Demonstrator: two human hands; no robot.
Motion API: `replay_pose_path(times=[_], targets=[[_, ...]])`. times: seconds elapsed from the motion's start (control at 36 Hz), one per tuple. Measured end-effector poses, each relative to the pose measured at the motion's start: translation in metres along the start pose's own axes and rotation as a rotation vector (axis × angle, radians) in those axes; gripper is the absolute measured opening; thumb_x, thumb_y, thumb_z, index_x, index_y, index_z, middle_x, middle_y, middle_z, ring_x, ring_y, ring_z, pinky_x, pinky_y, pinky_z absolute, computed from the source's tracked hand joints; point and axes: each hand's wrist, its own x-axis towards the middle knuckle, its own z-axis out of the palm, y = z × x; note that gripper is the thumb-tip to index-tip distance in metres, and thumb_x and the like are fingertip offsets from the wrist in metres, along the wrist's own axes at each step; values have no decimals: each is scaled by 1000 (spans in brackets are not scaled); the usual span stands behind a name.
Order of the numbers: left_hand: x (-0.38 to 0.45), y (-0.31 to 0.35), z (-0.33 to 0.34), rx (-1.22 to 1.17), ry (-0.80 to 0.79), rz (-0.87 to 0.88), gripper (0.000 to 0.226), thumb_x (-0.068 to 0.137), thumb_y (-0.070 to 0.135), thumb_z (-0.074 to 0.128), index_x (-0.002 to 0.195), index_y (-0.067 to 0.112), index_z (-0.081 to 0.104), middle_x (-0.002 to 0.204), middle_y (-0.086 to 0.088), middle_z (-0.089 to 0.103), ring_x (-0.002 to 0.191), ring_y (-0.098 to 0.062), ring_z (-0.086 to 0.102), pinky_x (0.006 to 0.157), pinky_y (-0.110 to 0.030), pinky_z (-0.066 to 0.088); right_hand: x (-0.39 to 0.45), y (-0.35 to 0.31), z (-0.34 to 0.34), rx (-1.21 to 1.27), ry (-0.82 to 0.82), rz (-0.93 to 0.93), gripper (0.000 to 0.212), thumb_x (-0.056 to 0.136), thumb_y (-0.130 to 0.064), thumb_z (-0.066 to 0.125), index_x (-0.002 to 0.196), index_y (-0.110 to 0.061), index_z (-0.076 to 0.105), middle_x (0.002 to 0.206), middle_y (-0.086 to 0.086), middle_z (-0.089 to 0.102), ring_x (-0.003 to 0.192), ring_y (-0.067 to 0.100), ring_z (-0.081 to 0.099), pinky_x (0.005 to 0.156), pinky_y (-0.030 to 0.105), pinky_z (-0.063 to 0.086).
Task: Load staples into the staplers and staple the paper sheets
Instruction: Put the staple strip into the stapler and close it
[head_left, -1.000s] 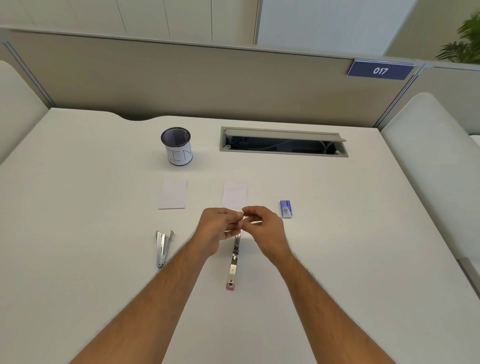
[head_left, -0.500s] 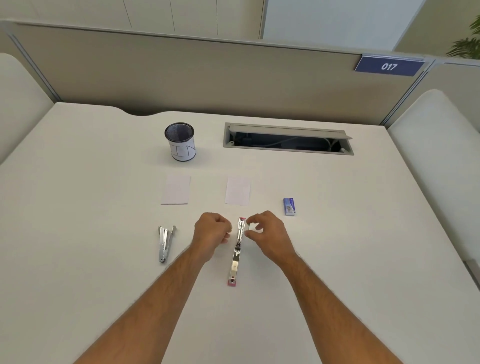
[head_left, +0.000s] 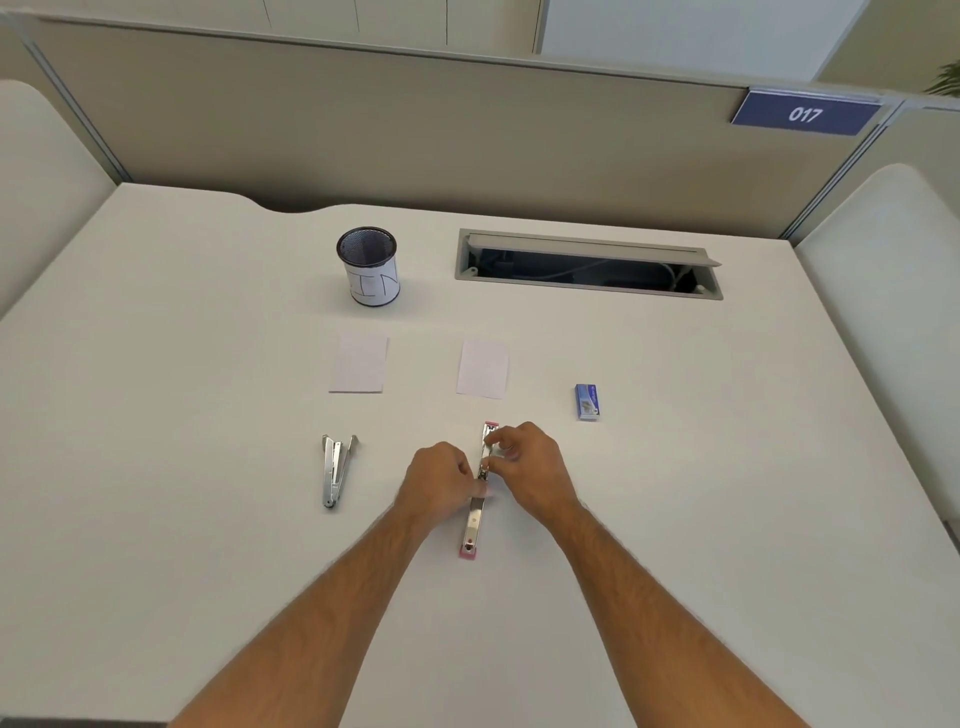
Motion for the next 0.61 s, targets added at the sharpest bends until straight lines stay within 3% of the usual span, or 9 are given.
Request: replay_pose_path(times=[0.17,0.33,0.53,0.61], targets=[[-2,3,5,52,19,-1,28,73,27,88,79,4,73,75,-11,76,65,-21,67,74,-40,61,-3,4,1,4,12,-1,24,85,-22,78,109,-20,76,101,1,62,95,16,63,85,29,49],[-1,7,5,88,10,-12,22,71,19,85,65,9,66,69,-10,75,54,-19,64,67,-38,62,-4,5,2,18,27,2,24,83,-21,79,107,-20,77,96,-1,61,91,16,62,81,27,48],[-1,7,6,72,1,-36,22,70,19,85,68,8,66,69,-9,75,51,-18,64,54,-27,54,-4,5,1,0,37,-9,25,82,-22,79,107,-19,78,96,1,62,90,18,63,81,30,51],[-1,8,6,71,0,-41,22,70,20,85,74,4,70,70,-10,76,51,-19,64,55,-29,57,-4,4,1,-2,38,-11,25,82,-22,79,107,-20,77,97,1,62,91,18,62,81,30,50]])
